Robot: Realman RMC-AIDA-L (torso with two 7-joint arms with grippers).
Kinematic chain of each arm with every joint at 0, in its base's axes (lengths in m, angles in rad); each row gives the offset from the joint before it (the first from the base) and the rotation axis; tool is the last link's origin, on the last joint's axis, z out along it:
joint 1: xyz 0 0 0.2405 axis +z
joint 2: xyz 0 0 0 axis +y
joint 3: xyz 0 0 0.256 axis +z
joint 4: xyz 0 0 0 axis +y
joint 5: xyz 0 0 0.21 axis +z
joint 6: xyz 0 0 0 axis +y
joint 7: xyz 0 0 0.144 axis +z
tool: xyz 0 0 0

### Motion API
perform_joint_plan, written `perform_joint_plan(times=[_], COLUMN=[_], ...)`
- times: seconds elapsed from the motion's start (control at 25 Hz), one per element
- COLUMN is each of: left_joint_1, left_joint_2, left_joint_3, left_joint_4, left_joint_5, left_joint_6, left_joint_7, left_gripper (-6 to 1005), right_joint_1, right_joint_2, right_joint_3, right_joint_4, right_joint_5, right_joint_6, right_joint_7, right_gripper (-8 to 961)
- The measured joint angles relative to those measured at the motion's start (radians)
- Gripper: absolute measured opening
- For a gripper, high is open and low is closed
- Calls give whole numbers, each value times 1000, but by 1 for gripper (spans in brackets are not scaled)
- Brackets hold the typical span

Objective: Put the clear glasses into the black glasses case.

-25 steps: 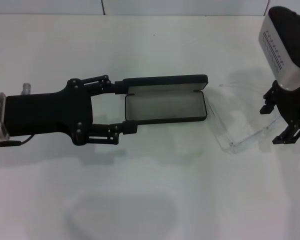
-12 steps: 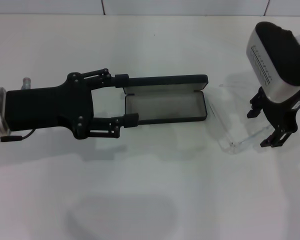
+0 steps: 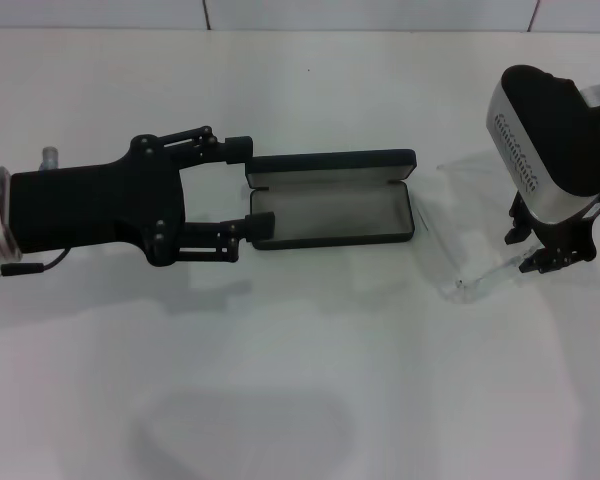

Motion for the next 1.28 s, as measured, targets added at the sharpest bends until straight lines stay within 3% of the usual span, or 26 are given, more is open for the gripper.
perform_joint_plan(times=[0.32, 0.68, 0.96, 1.08, 1.28], left_joint_1=[-13, -19, -19, -20, -45], left_joint_2=[-1, -2, -18, -35, -59], left_joint_3=[-12, -14, -59, -86, -84], left_joint_4=[1, -1, 0, 1, 10], left_joint_5=[3, -1, -4, -31, -67], left_joint_6=[-17, -25, -31, -30, -28], left_joint_7=[1, 2, 2, 1, -7], left_gripper=[835, 831, 828, 827, 825], right_joint_1=[0, -50, -244, -294, -407], right_joint_2=[1, 2, 0, -1, -4], right_joint_3=[4, 107, 197, 227, 332], right_joint_4=[-5, -144, -461, -506, -489], right_joint_5=[11, 33, 152, 228, 503], right_joint_6=[-14, -131, -227, -229, -202], right_joint_7=[-5, 5, 46, 46, -31], right_gripper=[110, 103, 103, 104, 105])
